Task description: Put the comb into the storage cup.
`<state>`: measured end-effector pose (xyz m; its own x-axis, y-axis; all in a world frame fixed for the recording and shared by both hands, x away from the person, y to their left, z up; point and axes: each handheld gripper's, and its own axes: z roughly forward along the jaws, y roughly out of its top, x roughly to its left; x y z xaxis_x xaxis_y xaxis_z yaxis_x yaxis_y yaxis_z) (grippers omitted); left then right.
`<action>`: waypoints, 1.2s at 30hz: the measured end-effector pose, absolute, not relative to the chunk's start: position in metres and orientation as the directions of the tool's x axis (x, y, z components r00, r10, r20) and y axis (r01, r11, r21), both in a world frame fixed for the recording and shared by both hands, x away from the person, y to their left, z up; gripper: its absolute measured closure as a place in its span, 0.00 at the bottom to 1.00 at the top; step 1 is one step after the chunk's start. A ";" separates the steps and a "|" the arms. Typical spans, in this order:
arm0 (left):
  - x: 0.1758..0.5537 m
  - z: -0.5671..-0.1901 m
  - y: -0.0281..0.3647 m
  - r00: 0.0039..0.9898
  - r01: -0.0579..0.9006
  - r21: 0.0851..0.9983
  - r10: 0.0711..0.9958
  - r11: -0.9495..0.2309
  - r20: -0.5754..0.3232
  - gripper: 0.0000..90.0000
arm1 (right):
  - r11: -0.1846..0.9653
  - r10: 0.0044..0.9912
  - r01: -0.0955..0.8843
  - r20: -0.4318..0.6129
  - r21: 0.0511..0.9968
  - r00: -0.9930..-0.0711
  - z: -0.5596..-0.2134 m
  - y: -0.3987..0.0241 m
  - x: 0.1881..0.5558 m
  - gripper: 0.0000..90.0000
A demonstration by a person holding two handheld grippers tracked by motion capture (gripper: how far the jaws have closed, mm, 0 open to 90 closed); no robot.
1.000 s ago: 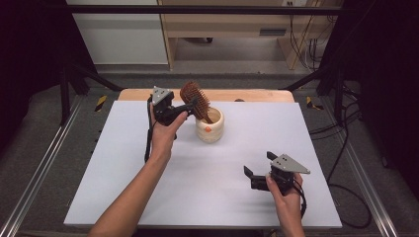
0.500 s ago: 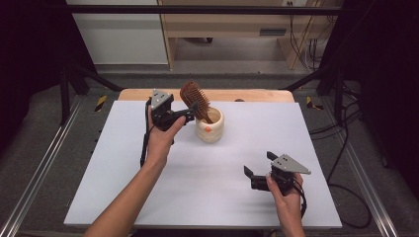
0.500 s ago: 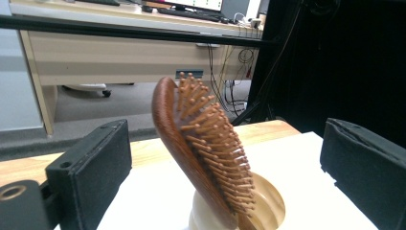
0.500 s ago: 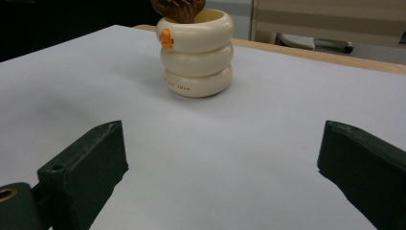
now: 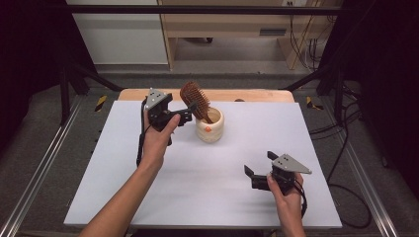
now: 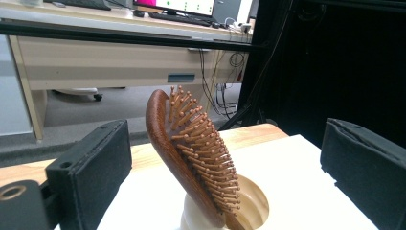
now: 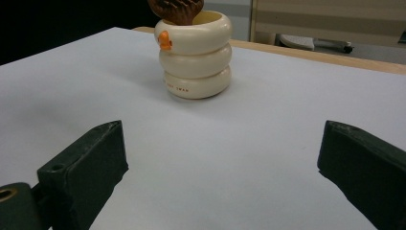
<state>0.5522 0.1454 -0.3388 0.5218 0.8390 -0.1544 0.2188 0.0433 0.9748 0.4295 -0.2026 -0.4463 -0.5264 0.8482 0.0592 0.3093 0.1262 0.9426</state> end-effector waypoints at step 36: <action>0.534 -0.315 0.204 0.506 0.173 0.981 0.847 0.088 -0.165 0.04 | 0.112 0.841 0.297 0.069 0.948 -0.537 -0.444 -0.203 0.427 0.04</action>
